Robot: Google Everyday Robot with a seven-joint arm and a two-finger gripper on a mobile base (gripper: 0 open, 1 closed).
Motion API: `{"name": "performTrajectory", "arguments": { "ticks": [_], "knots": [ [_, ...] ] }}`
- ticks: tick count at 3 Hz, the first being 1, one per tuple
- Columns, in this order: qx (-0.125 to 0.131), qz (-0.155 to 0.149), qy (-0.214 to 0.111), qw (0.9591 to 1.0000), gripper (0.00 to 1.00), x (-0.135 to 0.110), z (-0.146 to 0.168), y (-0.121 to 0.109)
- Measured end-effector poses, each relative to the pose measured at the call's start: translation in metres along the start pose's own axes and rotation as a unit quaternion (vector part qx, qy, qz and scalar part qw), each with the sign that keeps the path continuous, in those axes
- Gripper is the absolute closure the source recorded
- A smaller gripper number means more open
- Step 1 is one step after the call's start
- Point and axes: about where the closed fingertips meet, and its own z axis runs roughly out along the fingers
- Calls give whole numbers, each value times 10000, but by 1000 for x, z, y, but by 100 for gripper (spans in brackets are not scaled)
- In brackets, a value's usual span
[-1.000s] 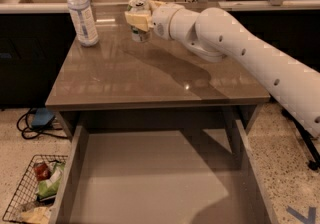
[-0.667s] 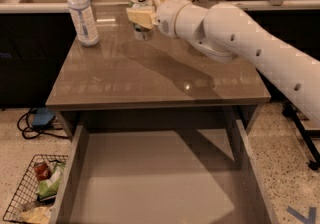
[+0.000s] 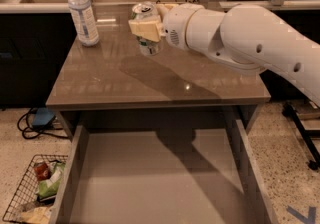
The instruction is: Place 7up can into top drawer
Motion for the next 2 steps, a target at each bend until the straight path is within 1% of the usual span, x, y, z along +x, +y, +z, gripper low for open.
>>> {"name": "performTrajectory", "arguments": {
  "ticks": [1,2],
  "knots": [
    [-81,-70,170,9998,100,16,-38,28],
    [-347,-131,150,9992,100,43,-65,58]
  ]
}}
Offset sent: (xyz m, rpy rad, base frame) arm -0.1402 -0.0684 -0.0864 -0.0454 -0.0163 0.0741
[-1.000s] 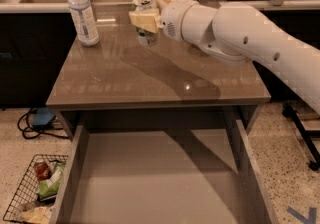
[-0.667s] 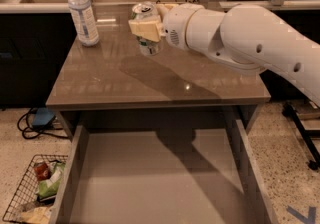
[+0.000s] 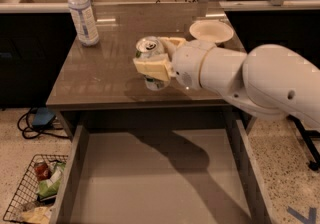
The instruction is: Place 7up can into top drawer
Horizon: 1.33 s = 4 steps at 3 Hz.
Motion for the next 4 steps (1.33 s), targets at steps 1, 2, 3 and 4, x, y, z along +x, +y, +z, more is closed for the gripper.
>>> {"name": "performTrajectory", "arguments": {
  "ticks": [1,2,3,4],
  "knots": [
    [-206,-16,-146,9997,100,35,-27,27],
    [-211,-29,-264,9994,100,62,-60,55],
    [-17,-10,-269,9996,100,82,-99,68],
    [111,97,-176,9997,100,103,-123,63]
  ]
}}
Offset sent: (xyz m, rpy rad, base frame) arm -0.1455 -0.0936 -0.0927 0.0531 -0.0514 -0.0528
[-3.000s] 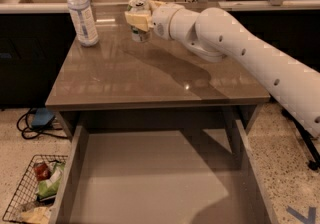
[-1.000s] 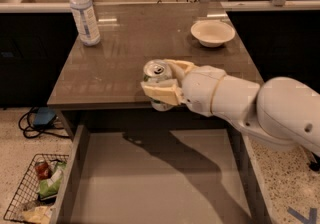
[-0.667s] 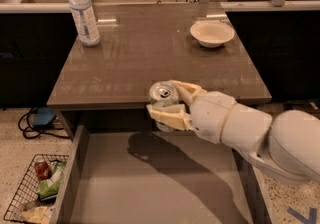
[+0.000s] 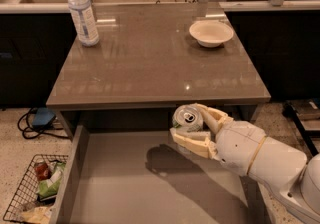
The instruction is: Place 7up can into top drawer
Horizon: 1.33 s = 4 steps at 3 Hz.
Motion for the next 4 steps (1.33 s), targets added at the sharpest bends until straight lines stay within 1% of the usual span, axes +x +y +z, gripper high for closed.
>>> {"name": "performTrajectory", "arguments": {
  "ticks": [1,2,3,4],
  "knots": [
    [-1,0,0,10000,100,0,0,0],
    [-107,283,69,9995,100,34,20,3],
    [-210,544,167,9982,100,70,35,8],
    [-367,705,184,9967,100,109,48,17]
  ]
}}
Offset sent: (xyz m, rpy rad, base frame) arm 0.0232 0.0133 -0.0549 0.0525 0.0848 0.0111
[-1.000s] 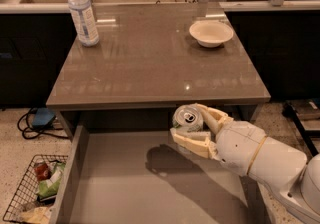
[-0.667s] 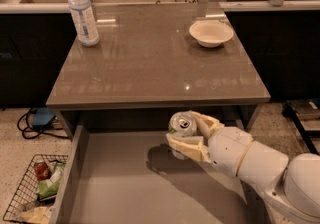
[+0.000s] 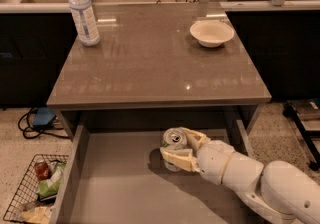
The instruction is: Place 7up can into top drawer
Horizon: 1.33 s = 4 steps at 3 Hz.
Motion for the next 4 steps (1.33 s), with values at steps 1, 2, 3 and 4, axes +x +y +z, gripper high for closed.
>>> {"name": "performTrajectory", "arguments": {
  "ticks": [1,2,3,4],
  "knots": [
    [-257,15,-201,9995,100,26,17,7],
    [-497,-40,-468,9977,100,43,27,15],
    [-521,-20,-501,9974,84,45,28,16],
    [-532,-25,-500,9973,61,44,28,17]
  ]
}}
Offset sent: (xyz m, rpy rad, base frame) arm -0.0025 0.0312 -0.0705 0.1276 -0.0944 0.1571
